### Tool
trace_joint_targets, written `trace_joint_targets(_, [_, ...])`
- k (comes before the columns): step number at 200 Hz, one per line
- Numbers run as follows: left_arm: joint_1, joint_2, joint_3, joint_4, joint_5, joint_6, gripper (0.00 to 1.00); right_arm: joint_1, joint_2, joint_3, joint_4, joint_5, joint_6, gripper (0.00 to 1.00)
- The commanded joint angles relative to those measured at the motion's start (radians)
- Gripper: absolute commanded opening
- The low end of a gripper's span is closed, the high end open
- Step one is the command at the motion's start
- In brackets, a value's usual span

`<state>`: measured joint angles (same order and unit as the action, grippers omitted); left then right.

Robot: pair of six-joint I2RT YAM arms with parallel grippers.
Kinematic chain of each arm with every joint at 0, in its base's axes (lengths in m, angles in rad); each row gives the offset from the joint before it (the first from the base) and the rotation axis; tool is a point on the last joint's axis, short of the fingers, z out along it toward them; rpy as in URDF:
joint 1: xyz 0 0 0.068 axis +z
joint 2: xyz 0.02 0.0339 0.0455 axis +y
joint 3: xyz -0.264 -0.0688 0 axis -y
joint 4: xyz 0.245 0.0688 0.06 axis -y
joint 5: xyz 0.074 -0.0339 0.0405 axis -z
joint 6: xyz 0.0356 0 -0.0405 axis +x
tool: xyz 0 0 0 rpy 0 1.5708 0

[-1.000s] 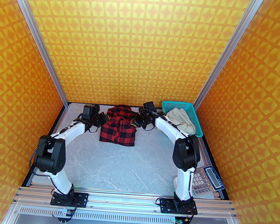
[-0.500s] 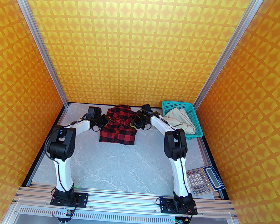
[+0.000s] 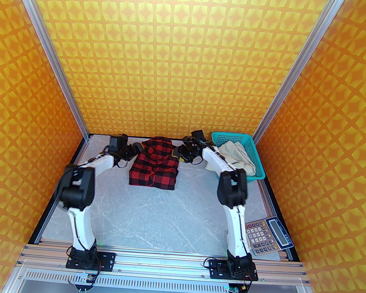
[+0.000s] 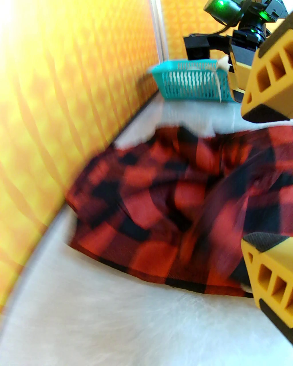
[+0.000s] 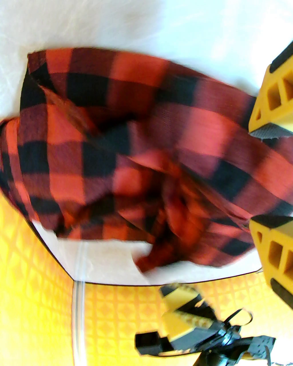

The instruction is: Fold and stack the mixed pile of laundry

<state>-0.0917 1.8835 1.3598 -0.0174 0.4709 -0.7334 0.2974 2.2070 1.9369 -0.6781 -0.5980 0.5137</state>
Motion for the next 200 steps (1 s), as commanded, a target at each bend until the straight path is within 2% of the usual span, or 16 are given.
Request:
trace_joint_targets(1, [-0.008, -0.120, -0.110, -0.079, 0.005, 0.096, 0.68, 0.041, -0.147, -0.152, 0.073, 0.041, -0.015, 0.50])
trace_joint_targets(25, [-0.021, -0.195, -0.231, -0.085, 0.047, 0.121, 0.56, 0.103, -0.198, -0.265, 0.112, 0.047, -0.006, 0.46])
trace_joint_targets(37, [-0.045, -0.208, -0.269, -0.094, 0.063, 0.145, 0.53, 0.140, -0.188, -0.306, 0.163, 0.023, 0.023, 0.44])
trace_joint_targets(69, [-0.075, -0.103, -0.260, -0.069, 0.147, 0.182, 0.46, 0.190, -0.070, -0.267, 0.205, -0.006, 0.072, 0.39])
trace_joint_targets(95, [-0.066, 0.020, -0.222, -0.070, 0.136, 0.205, 0.45, 0.183, 0.015, -0.224, 0.123, 0.105, 0.042, 0.39])
trace_joint_targets(125, [-0.063, 0.107, -0.243, -0.067, 0.126, 0.201, 0.43, 0.164, 0.065, -0.289, 0.077, 0.207, 0.001, 0.37])
trace_joint_targets(164, [-0.065, 0.049, -0.296, -0.122, 0.112, 0.246, 0.45, 0.164, 0.029, -0.345, 0.053, 0.248, -0.038, 0.37])
trace_joint_targets(200, [-0.072, -0.055, -0.146, -0.263, 0.095, 0.309, 0.50, 0.168, -0.087, -0.262, 0.011, 0.232, -0.036, 0.37])
